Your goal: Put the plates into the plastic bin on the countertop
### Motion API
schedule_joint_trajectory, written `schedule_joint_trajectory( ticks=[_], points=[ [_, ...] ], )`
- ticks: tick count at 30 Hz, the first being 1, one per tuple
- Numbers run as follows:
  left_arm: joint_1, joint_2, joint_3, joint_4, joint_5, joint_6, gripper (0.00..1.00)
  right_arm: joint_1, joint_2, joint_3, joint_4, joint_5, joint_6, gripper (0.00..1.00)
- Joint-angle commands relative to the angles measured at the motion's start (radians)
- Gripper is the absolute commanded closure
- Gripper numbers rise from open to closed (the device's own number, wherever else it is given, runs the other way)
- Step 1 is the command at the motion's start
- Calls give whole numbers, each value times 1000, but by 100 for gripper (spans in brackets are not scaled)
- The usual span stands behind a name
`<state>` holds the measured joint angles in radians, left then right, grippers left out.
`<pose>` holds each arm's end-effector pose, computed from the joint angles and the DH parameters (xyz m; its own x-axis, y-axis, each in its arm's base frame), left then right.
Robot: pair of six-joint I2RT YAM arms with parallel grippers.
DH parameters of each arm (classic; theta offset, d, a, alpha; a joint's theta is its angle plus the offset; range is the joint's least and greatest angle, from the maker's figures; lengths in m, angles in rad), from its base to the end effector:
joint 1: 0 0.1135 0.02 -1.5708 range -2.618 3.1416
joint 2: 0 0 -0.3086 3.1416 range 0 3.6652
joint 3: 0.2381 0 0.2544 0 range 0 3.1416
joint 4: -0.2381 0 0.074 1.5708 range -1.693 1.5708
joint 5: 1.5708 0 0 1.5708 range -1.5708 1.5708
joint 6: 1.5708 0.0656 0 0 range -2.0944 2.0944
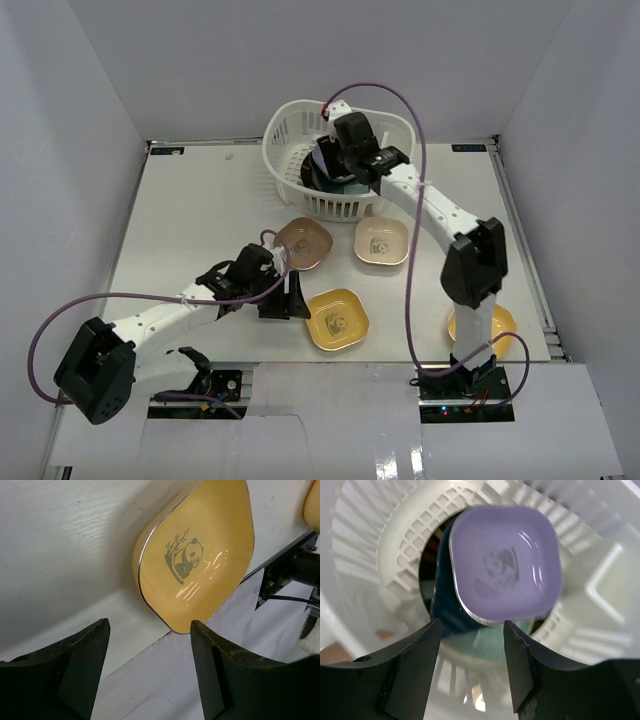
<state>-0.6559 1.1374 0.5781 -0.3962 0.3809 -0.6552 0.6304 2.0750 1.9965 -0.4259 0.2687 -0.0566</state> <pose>0.1513 -0.1472 0.2031 -0.9617 0.0264 -0.2727 0.1895 0.7830 -0.5924 0.4468 0.3045 0.3578 -0.3682 -0.3362 -0.8668 -0.4020 0.8982 -0.1776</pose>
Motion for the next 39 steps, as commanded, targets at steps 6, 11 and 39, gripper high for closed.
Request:
schedule_joint_trajectory(
  ticks=[6, 11, 39],
  points=[
    [-96, 51, -12, 132, -49, -27, 26, -26, -755, -789, 0, 159, 360, 52],
    [-146, 79, -40, 154, -129, -24, 33, -175, -1161, -1200, -167, 49, 622, 36],
    [-163, -94, 47, 85, -322, -49, 100, -336, -1280, -1585, -168, 118, 827, 72]
  ],
)
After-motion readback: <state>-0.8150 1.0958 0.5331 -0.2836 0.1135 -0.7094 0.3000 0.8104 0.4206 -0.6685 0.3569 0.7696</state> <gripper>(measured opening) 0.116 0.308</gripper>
